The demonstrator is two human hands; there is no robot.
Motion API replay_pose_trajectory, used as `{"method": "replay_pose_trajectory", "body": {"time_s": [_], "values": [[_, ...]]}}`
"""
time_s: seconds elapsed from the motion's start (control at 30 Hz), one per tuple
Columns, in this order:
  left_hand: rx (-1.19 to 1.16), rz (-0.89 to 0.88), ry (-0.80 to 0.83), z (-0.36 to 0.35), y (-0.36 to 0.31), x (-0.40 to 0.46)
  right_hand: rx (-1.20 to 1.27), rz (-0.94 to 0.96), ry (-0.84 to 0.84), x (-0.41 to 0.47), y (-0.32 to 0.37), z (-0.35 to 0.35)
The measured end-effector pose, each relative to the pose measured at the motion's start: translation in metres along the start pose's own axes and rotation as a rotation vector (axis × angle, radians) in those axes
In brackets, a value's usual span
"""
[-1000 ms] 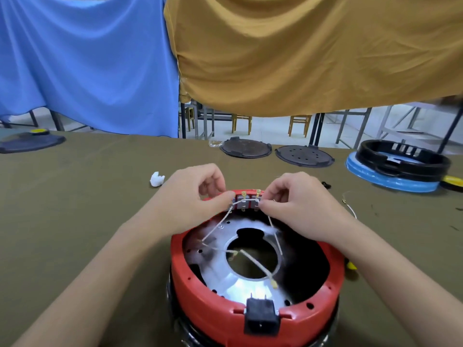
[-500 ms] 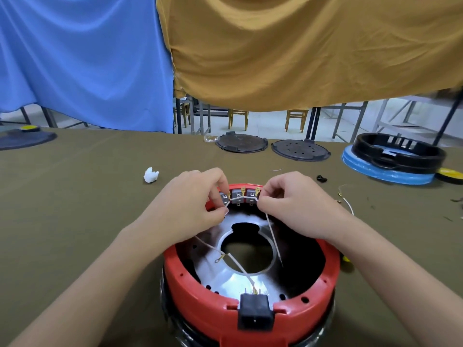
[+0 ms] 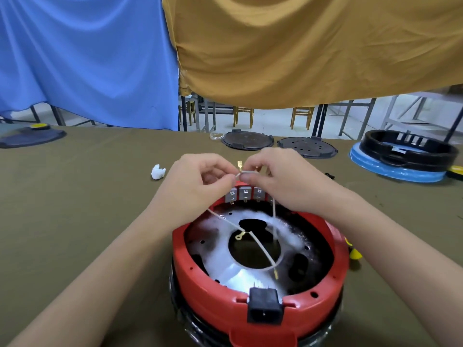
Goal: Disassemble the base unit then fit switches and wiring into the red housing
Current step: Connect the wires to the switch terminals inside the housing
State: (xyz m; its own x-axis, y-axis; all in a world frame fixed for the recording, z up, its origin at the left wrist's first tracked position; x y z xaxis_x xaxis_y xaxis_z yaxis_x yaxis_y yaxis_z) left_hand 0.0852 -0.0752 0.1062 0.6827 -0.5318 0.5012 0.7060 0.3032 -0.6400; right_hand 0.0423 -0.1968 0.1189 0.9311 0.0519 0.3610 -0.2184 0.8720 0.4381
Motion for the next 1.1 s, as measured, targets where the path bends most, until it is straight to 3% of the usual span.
{"method": "replay_pose_trajectory", "body": {"time_s": [0.1,0.2,0.37,0.5,0.73,1.1], "values": [[-0.083,0.025,-0.015,0.002,0.001,0.000,0.084,0.002,-0.005,0.010,-0.003,0.009],[-0.037,0.030,0.031,0.000,0.001,0.000,0.070,-0.031,0.122,0.012,-0.012,-0.002],[0.113,0.061,0.280,-0.015,0.007,-0.006,0.165,-0.054,0.272,-0.004,-0.017,-0.028],[0.292,0.029,0.373,-0.024,0.006,-0.010,0.061,-0.044,0.230,-0.008,-0.015,-0.031],[0.401,-0.033,0.408,-0.028,0.002,-0.013,-0.084,0.077,0.107,-0.016,0.005,-0.031],[0.547,-0.093,0.398,-0.032,0.001,-0.012,-0.191,0.117,0.158,-0.017,0.005,-0.044]]}}
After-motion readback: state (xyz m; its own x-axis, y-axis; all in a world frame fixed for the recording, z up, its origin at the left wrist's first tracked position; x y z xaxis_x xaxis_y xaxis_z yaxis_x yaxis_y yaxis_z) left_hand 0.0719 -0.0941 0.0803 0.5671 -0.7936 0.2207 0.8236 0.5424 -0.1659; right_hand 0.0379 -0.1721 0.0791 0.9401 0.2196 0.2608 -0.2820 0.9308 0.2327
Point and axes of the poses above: each hand's wrist, its own x-axis towards the middle knuckle, its own z-axis out of the back of the hand, y = z × x, the point moved 10 cm from there along x, towards the middle knuckle, and after that the axes turned 7 degrees about x, right-handed, at the moved point
